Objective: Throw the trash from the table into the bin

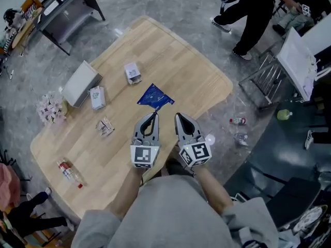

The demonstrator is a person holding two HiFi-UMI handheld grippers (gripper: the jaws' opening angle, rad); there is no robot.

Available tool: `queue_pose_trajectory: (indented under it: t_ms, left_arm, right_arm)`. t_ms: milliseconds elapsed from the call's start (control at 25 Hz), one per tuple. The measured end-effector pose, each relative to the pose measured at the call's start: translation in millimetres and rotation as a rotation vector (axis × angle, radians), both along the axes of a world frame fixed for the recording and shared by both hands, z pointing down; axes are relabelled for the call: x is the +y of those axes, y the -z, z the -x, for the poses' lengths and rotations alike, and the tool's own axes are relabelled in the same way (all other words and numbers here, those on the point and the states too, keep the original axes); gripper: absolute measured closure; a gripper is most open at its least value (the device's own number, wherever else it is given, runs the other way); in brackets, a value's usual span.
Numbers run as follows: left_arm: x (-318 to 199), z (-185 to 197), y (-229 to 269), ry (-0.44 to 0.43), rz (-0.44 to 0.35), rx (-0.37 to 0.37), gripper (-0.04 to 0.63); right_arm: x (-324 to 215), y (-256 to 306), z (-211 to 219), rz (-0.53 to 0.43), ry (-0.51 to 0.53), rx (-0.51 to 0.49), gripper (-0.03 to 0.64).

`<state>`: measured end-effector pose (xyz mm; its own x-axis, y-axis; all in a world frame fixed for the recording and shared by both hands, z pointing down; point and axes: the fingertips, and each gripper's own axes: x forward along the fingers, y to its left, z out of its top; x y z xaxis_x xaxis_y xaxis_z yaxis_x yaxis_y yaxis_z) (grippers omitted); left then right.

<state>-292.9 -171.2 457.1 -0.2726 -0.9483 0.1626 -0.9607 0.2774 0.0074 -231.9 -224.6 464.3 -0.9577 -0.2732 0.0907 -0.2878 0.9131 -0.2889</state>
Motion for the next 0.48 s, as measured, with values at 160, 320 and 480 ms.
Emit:
queue_pose_trajectory:
  t_ms: [160, 320, 480]
  left_arm:
    - [6, -7, 15, 0.012, -0.022, -0.016, 0.589]
    - [8, -11, 21, 0.014, -0.026, -0.030, 0.589]
    - [9, -19, 28, 0.021, -0.030, -0.045, 0.589]
  right_arm:
    - [4, 12, -5, -0.012, 0.001, -0.019, 0.612]
    - [7, 18, -7, -0.016, 0.013, -0.036, 0.612]
    - [8, 25, -15, -0.021, 0.020, -0.049, 0.612]
